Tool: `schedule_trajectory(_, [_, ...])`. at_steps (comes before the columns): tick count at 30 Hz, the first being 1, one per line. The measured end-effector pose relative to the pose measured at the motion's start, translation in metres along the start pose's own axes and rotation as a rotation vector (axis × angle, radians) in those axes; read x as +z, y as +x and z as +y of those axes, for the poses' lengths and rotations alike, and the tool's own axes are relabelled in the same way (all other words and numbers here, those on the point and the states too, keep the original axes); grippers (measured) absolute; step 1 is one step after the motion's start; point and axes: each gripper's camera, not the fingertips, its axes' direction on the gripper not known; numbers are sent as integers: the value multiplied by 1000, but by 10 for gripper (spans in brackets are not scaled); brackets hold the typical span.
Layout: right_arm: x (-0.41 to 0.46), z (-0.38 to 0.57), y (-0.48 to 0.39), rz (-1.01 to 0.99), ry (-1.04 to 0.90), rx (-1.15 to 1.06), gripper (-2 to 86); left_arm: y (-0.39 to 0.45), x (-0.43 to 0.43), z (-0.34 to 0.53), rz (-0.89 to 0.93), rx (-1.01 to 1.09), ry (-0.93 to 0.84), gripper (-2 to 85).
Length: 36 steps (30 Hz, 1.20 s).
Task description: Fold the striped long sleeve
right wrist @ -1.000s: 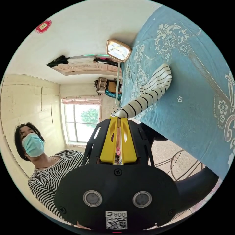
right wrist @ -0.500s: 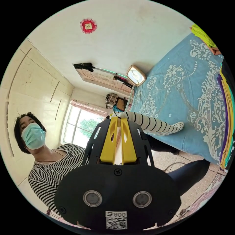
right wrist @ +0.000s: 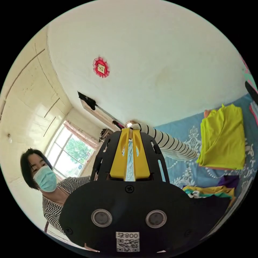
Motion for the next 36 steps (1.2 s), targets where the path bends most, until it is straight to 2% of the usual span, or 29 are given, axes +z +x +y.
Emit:
schedule_trajectory(2, [-34, -46, 30, 109, 3, -44, 18, -5, 43, -37, -6, 35, -13, 26])
schedule_trajectory(6, [-68, -73, 110, 296, -35, 1, 19, -53, 151, -74, -46, 28, -99, 27])
schedule_trajectory(12, [-95, -31, 323, 545, -155, 358, 19, -160, 300, -37, -178, -245, -384, 28])
schedule_trajectory(14, [-95, -7, 384, 611, -240, 471, 19, -167, 323, -29, -150, -271, -402, 28])
schedule_trajectory(17, [-102, 3, 414, 591, -226, 478, 18, -156, 347, -40, -193, -224, -444, 29])
schedule_trajectory(21, [-109, 0, 428, 563, -222, 469, 18, -137, 363, -59, -206, -190, -462, 31])
schedule_trajectory(25, [-109, -7, 414, 623, -214, 419, 17, -109, 360, -74, -232, -163, -432, 26])
schedule_trajectory(31, [-72, -20, 336, 998, -274, 157, 6, -42, 369, -113, -287, 0, -342, 9])
schedule_trajectory(34, [-37, -33, 309, 1122, -317, 20, 2, -28, 406, -131, -324, 41, -394, 4])
schedule_trajectory(36, [-14, -40, 311, 1201, -399, -21, 1, -36, 439, -136, -439, -7, -482, 3])
